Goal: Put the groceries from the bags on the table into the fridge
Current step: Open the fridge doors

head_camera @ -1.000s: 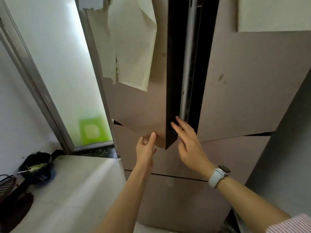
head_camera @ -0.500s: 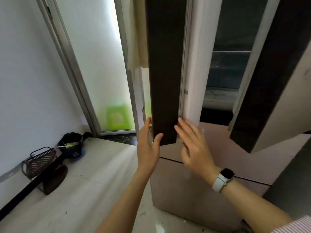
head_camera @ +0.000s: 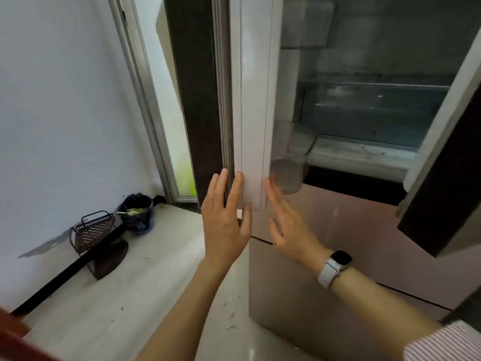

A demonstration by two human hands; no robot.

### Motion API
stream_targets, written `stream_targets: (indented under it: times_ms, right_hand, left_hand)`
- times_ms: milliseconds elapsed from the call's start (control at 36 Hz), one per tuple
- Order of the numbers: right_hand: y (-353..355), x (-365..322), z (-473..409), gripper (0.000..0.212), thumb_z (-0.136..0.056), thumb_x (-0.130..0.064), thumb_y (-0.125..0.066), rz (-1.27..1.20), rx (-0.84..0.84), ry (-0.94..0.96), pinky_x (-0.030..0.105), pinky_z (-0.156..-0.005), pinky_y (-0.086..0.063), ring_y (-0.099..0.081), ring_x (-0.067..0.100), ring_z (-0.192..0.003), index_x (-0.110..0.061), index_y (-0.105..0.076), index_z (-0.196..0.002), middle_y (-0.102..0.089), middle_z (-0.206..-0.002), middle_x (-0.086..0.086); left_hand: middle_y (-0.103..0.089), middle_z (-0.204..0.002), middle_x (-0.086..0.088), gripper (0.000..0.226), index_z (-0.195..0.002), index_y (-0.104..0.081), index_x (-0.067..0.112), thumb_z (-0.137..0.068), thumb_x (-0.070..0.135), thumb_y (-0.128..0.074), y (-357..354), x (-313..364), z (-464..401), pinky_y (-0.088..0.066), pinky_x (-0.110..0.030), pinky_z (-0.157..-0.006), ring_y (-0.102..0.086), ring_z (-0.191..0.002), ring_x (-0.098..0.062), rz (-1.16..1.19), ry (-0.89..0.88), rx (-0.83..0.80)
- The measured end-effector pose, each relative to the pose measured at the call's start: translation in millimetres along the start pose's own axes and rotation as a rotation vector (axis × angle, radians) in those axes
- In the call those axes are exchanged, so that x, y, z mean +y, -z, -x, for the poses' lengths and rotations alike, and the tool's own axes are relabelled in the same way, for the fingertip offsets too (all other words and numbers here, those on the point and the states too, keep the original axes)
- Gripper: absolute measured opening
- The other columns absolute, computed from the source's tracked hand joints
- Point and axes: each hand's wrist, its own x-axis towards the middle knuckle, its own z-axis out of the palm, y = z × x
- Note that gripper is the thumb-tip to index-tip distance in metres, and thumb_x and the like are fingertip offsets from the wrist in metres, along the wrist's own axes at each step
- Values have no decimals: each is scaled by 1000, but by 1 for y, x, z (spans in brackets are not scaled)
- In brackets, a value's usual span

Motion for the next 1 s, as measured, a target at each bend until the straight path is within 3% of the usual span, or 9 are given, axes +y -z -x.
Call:
stream_targets:
  times_ms: [83, 167, 250, 333, 472, 583, 694, 778, 1000]
  right_hand:
    - [-5, -2, -12, 58, -91, -22, -31, 67, 12, 101, 11, -112, -6, -8, 4, -141, -18, -12, -145, -11, -152, -8]
    - [-9, 1, -13, 53, -86, -13, -31, 71, 99, 136, 16, -114, -12, -27, 15, -136, -6, -36, -138, -36, -144, 6]
    - [-1, 6, -7, 49, -84, -9, -33, 74, 186, 100, 14, -112, -17, -39, 18, -126, -2, -48, -130, -50, -133, 12]
    - [18, 17, 6, 46, -81, -6, -36, 196, 273, 84, 24, -108, -31, -45, 20, -119, -2, -55, -122, -58, -122, 15]
    - [73, 39, 34, 36, -79, -11, -42, 607, 351, 5, 42, -111, -24, -43, 23, -121, -6, -65, -107, -63, -115, 12]
    - [116, 54, 55, 34, -78, -19, -52, 982, 232, -136, 58, -111, -12, -35, 30, -131, -9, -67, -107, -57, -127, 15]
    - [152, 69, 77, 44, -71, -25, -70, 1236, 26, -322, 47, -115, 7, -30, 36, -136, -2, -65, -109, -49, -136, 21]
    - [164, 74, 92, 48, -70, -27, -71, 1319, -62, -304, 45, -116, 3, -31, 35, -136, -3, -63, -112, -48, -137, 19]
    - [190, 63, 169, 53, -70, -26, -66, 1345, 80, -214, 50, -115, -2, -20, 28, -139, -14, -58, -121, -35, -145, 12]
  left_hand:
    - [-15, -156, -4, 62, -146, -19, 24, -89, 33, -42, 6, -19, -1, -17, -36, -113, -12, -144, -26, -3, 142, -50]
    - [-21, -154, -10, 59, -144, -29, 18, -87, 29, -41, 16, -19, -3, -19, -37, -111, -18, -142, -31, 1, 257, 15]
    - [-33, -147, -17, 53, -138, -36, 14, -86, 21, -46, 20, -4, -2, -22, -38, -110, -27, -138, -34, -18, 167, 81]
    - [-42, -141, -16, 47, -131, -42, 14, -85, 17, -47, 14, 18, 0, -28, -39, -109, -34, -134, -31, 39, 53, 85]
    - [-46, -137, -14, 48, -131, -45, 11, -83, 13, -52, -18, 51, -5, -38, -45, -103, -42, -127, -27, 192, -21, -52]
    - [-47, -136, -14, 48, -131, -48, 8, -84, 16, -50, -51, 78, -18, -41, -44, -101, -45, -126, -27, 293, -66, -195]
    - [-44, -139, -11, 49, -135, -44, 9, -87, 15, -52, -79, 107, -30, -40, -40, -104, -41, -128, -23, 389, -105, -288]
    - [-40, -143, -8, 53, -139, -39, 12, -89, 14, -55, -93, 130, -37, -35, -34, -108, -37, -132, -19, 449, -131, -345]
    - [-28, -151, 2, 60, -146, -23, 25, -93, 23, -52, -120, 187, -35, -24, -32, -114, -24, -138, -9, 605, -273, -488]
